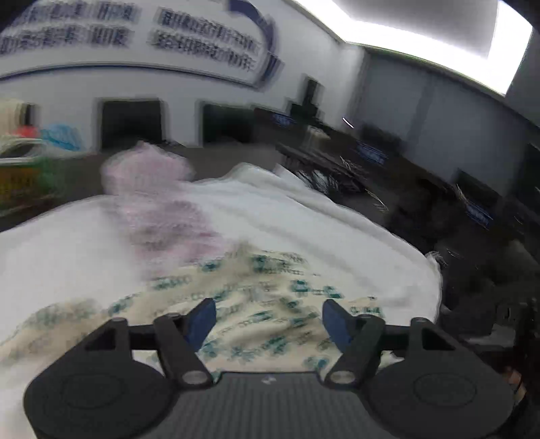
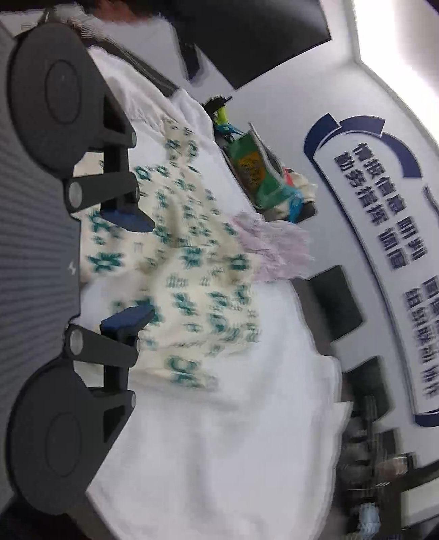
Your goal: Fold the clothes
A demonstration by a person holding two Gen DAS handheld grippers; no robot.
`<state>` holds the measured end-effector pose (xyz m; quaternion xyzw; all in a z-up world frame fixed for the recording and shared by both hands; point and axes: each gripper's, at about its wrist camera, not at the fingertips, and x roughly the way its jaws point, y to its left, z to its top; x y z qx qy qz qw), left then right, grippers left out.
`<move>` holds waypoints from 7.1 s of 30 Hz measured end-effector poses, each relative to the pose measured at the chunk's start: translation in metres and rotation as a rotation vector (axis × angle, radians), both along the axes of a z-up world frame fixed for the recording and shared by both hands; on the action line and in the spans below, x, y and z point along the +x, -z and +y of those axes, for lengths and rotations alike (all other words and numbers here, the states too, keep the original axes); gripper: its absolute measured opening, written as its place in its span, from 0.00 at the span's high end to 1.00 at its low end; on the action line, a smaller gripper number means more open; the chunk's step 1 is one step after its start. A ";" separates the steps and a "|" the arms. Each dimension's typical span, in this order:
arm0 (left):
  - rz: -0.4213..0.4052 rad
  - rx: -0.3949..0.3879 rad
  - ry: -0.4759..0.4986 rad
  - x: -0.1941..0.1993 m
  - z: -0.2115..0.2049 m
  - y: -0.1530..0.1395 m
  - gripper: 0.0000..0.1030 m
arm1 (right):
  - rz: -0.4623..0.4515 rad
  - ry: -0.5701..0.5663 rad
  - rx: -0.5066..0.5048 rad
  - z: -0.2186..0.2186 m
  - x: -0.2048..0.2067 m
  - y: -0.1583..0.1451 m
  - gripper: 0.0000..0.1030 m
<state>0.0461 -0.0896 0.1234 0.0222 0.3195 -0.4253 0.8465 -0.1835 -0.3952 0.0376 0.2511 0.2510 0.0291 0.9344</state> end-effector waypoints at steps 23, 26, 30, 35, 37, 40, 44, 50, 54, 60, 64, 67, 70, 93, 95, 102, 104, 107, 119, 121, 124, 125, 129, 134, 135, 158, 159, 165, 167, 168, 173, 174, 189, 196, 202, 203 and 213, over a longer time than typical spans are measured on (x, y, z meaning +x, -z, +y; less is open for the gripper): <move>0.231 0.075 0.135 0.101 -0.123 0.087 0.96 | -0.019 0.057 -0.041 0.026 0.069 0.029 0.68; 0.239 0.087 0.099 0.104 -0.125 0.093 0.89 | -0.009 0.041 -0.043 0.033 0.063 0.026 0.74; 0.246 0.070 0.083 0.114 -0.125 0.094 0.74 | 0.004 0.019 -0.046 0.042 0.054 0.022 0.72; 0.292 0.098 0.116 0.116 -0.132 0.099 0.72 | 0.042 0.060 -0.046 0.042 0.070 0.033 0.72; 0.292 0.103 0.110 0.114 -0.134 0.100 0.95 | 0.026 0.071 -0.045 0.043 0.079 0.036 0.78; 0.295 0.043 0.075 0.113 -0.128 0.097 0.97 | -0.031 0.084 -0.125 0.050 0.079 0.030 0.97; 0.267 -0.004 0.060 0.102 -0.118 0.092 0.97 | -0.107 0.088 -0.299 0.066 0.058 0.016 0.98; 0.220 0.003 0.055 0.093 -0.103 0.096 0.96 | -0.080 0.028 -0.564 0.112 0.051 0.019 0.98; 0.187 0.067 0.020 0.089 -0.087 0.097 0.76 | 0.028 -0.087 -0.621 0.125 0.055 0.031 0.95; 0.073 0.031 0.021 0.065 -0.074 0.066 0.72 | -0.135 -0.156 -0.391 0.092 0.028 -0.010 0.90; 0.049 0.126 0.052 0.044 -0.103 0.084 0.73 | -0.052 -0.072 -0.379 0.078 0.062 -0.001 0.92; 0.040 0.178 0.029 0.039 -0.105 0.107 0.83 | 0.014 -0.119 -0.430 0.091 0.075 0.019 0.93; 0.036 0.165 0.001 0.033 -0.088 0.097 0.83 | 0.037 -0.160 -0.466 0.099 0.070 0.023 0.92; -0.143 0.211 0.141 -0.123 0.126 0.104 0.93 | -0.141 -0.593 -0.698 0.036 0.003 0.032 0.95; -0.142 0.152 0.158 -0.107 0.136 0.088 0.94 | -0.147 -0.607 -0.704 0.036 0.007 0.025 0.96; -0.156 0.203 0.132 -0.010 0.126 0.042 0.93 | -0.195 -0.682 -0.722 0.030 0.088 -0.023 0.97; -0.129 0.283 0.074 0.020 0.116 0.049 0.73 | -0.106 -0.686 -0.751 0.035 0.130 -0.019 0.92; -0.115 0.373 -0.033 0.036 0.119 0.049 0.75 | -0.021 -0.610 -0.849 0.046 0.166 -0.009 0.67; -0.425 0.534 0.080 -0.088 0.117 0.091 0.28 | -0.179 -0.783 -0.982 0.045 0.073 0.016 0.47; -0.406 0.574 0.082 -0.084 0.117 0.103 0.35 | -0.144 -0.781 -0.984 0.044 0.079 0.026 0.48; -0.307 0.509 0.060 -0.068 0.125 0.102 0.54 | -0.139 -0.779 -0.975 0.037 0.085 0.031 0.55; -0.255 0.480 0.061 -0.061 0.127 0.103 0.74 | -0.121 -0.783 -0.957 0.036 0.090 0.030 0.62; -0.207 0.476 0.091 -0.062 0.138 0.090 0.94 | -0.043 -0.814 -0.870 0.036 0.109 0.020 0.92; -0.159 0.418 0.150 -0.103 0.148 0.066 0.94 | -0.006 -0.898 -0.893 0.034 0.074 -0.002 0.94; -0.134 0.396 0.159 -0.112 0.149 0.068 0.94 | 0.007 -0.914 -0.877 0.031 0.065 -0.006 0.94; -0.041 0.226 0.038 0.090 0.115 0.053 0.38 | -0.079 -0.968 -0.668 0.039 0.162 -0.050 0.64; -0.025 0.216 0.046 0.098 0.113 0.057 0.38 | -0.056 -0.927 -0.647 0.032 0.182 -0.053 0.64; 0.095 0.258 0.118 0.111 0.104 0.085 0.65 | 0.091 -0.926 -0.629 0.018 0.257 -0.020 0.64; 0.080 0.271 0.110 0.105 0.104 0.092 0.85 | 0.141 -0.954 -0.618 0.018 0.275 -0.004 0.65; 0.059 0.271 0.101 0.100 0.105 0.095 0.90 | 0.167 -0.968 -0.612 0.018 0.284 0.004 0.66; -0.099 0.300 0.075 0.052 0.108 0.070 0.98 | 0.111 -1.019 -0.704 0.028 0.263 0.005 0.96; -0.168 0.314 0.069 0.033 0.108 0.059 0.98 | 0.083 -0.999 -0.757 0.030 0.254 0.001 0.96; -0.378 0.314 0.028 -0.158 0.133 0.051 0.47 | -0.151 -0.944 -0.952 0.035 0.062 -0.036 0.64; -0.295 0.313 0.099 -0.075 0.107 0.060 0.60 | -0.327 -1.027 -0.791 0.116 0.107 -0.035 0.57; -0.379 0.368 0.109 -0.096 0.108 0.057 0.98 | -0.318 -1.076 -0.740 0.218 0.135 -0.018 0.56; -0.393 0.371 0.103 -0.105 0.113 0.052 0.93 | -0.316 -1.099 -0.724 0.230 0.136 -0.017 0.53; -0.443 0.495 0.070 -0.075 0.158 0.070 0.37 | -0.491 -1.101 -0.879 0.234 0.088 -0.013 0.89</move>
